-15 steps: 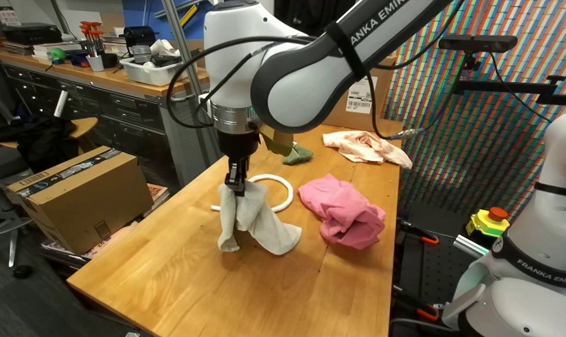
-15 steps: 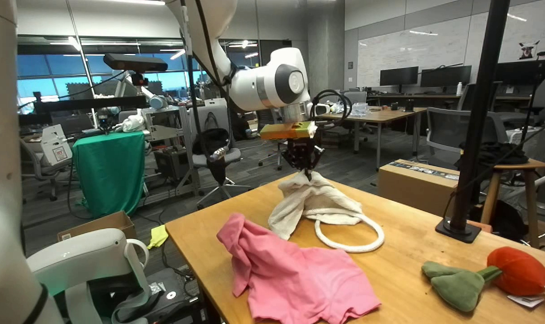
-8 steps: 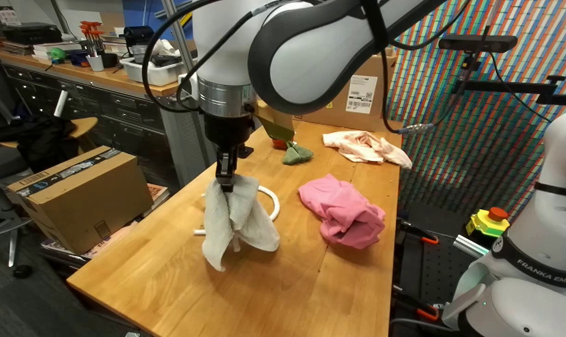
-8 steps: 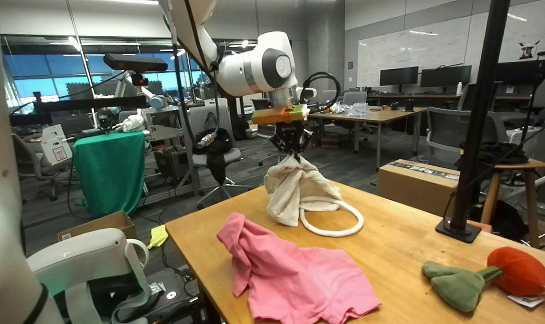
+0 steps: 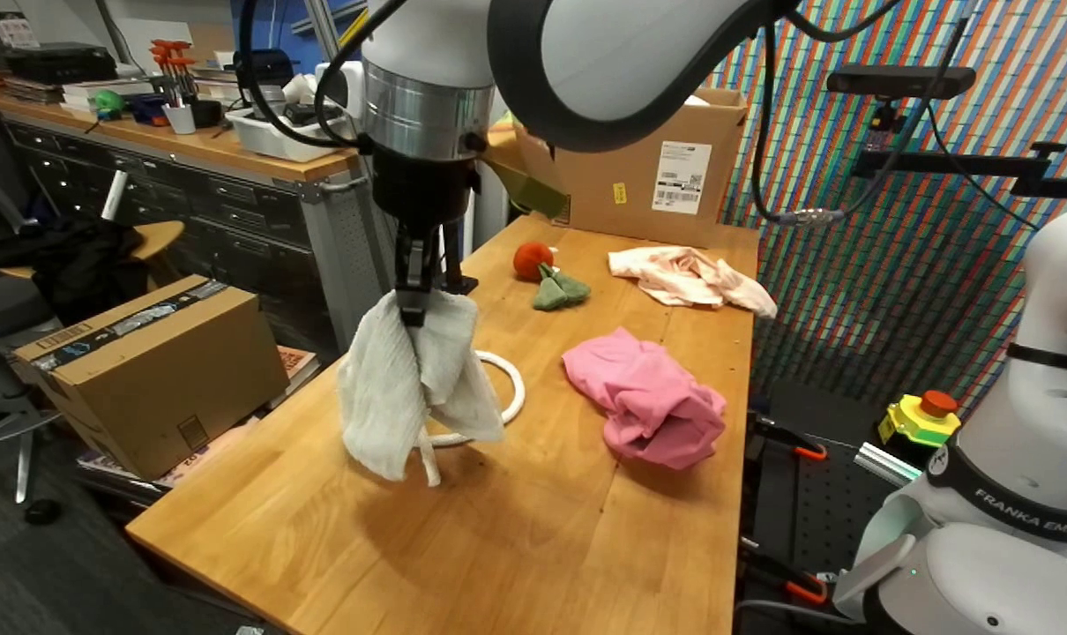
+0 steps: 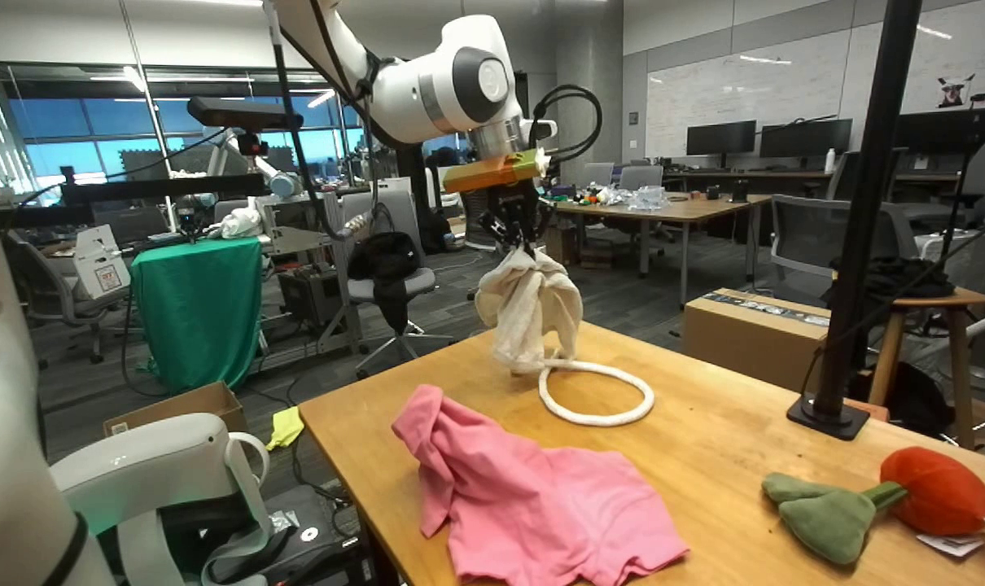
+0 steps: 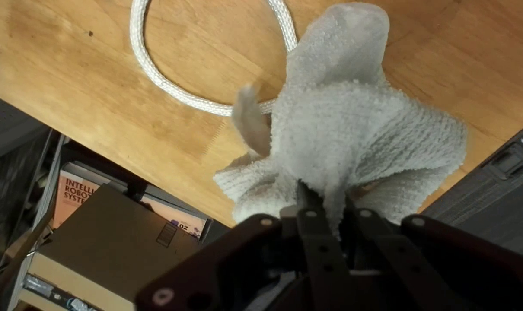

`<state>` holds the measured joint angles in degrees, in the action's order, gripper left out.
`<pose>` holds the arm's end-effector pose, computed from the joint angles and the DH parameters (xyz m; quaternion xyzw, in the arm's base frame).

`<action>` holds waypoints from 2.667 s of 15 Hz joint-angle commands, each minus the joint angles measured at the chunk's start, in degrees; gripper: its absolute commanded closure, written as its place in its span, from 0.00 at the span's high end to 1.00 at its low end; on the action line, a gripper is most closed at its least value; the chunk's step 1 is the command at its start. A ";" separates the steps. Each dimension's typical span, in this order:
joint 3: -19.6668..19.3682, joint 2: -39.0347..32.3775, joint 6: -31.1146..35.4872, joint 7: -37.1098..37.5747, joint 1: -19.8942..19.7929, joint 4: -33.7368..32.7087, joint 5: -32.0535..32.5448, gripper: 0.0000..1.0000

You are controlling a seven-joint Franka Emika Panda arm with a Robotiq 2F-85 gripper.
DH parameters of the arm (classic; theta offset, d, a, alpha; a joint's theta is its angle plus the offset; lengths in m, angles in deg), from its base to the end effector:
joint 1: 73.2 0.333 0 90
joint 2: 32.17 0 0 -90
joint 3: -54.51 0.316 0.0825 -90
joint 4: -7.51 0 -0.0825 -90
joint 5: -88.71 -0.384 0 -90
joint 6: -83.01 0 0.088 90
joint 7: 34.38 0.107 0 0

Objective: Move the peach shirt and then the radish to the right, move the pink shirt forwards, move the towel to the front left side of the table

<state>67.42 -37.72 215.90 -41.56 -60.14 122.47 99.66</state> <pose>0.5369 0.2546 0.4317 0.9334 0.3355 0.1184 0.0472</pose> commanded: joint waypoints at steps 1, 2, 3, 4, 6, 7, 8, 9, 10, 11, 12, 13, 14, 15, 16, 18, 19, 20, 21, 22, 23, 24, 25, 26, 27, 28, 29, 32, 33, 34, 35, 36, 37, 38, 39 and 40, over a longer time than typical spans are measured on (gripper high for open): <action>0.91 2.50 -1.93 -3.87 0.38 0.23 -1.85 0.04; 1.17 2.49 -2.19 -5.40 0.28 0.32 -3.13 0.04; 1.38 2.42 -2.33 -7.22 0.14 0.54 -4.82 0.04; 1.56 2.39 -2.69 -9.21 0.03 0.63 -6.61 0.04; 1.76 2.08 -3.67 -14.32 -0.39 0.98 -11.89 0.04; 1.77 2.01 -4.52 -16.83 -0.56 1.08 -14.57 0.04; 1.70 1.87 -5.73 -19.38 -0.79 1.09 -17.43 0.05; 1.60 1.75 -7.03 -21.64 -1.02 1.07 -19.95 0.05; 1.47 1.59 -8.50 -23.46 -1.25 0.92 -21.97 0.05; 1.32 1.44 -10.08 -25.22 -1.56 0.71 -24.01 0.05; 1.16 1.24 -11.67 -27.22 -1.91 0.49 -26.05 0.05; 0.98 1.03 -13.05 -28.81 -2.24 0.31 -27.68 0.05; 0.80 0.93 -14.63 -30.77 -2.62 0.11 -29.64 0.05; 0.64 0.89 -16.12 -32.52 -2.98 -0.10 -31.34 0.05; 0.44 0.64 -17.38 -34.71 -3.41 -0.21 -33.27 0.05; 0.02 0.55 -19.99 -38.43 -4.13 -0.60 -36.85 0.05; -0.18 0.68 -20.61 -39.26 -4.28 -0.43 -37.37 0.05; -0.32 1.06 -20.95 -39.80 -4.32 -0.24 -37.53 0.05; -0.39 1.67 -20.33 -38.99 -4.12 0.29 -36.34 0.05; -0.36 2.19 -20.01 -38.74 -3.91 0.56 -35.43 0.05; -0.25 2.93 -19.73 -38.15 -3.64 0.94 -34.58 0.05; -0.15 3.52 -19.79 -37.88 -3.46 1.12 -34.03 0.05; -0.01 4.38 -19.91 -37.80 -3.23 1.42 -33.59 0.05; 0.14 5.02 -20.14 -38.00 -3.00 1.57 -33.54 0.05; 0.28 5.75 -20.36 -38.31 -2.73 1.79 -33.62 0.05; 0.39 6.41 -20.51 -38.49 -2.43 1.99 -33.72 0.05; 0.45 7.13 -20.85 -38.90 -2.17 2.26 -33.97 0.05; 0.38 8.54 -22.77 -39.38 -1.39 2.36 -34.86 0.05; 0.31 8.87 -23.28 -39.71 -1.13 2.47 -35.18 0.05; 0.30 8.98 -23.67 -40.09 -0.87 2.70 -35.51 0.05; 0.28 9.06 -24.04 -40.49 -0.67 2.88 -35.77 0.05; 0.25 8.90 -24.60 -41.12 -0.49 3.11 -36.37 0.05; 0.24 8.79 -25.03 -41.71 -0.35 3.38 -36.90 0.05; 0.26 8.50 -25.39 -42.23 -0.23 3.63 -37.29 0.05; 0.29 8.17 -25.99 -42.72 -0.11 3.88 -37.63 0.05; 0.30 7.91 -26.59 -43.24 -0.02 4.08 -38.11 0.05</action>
<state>68.03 -30.34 191.18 -82.36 -60.71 125.70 63.93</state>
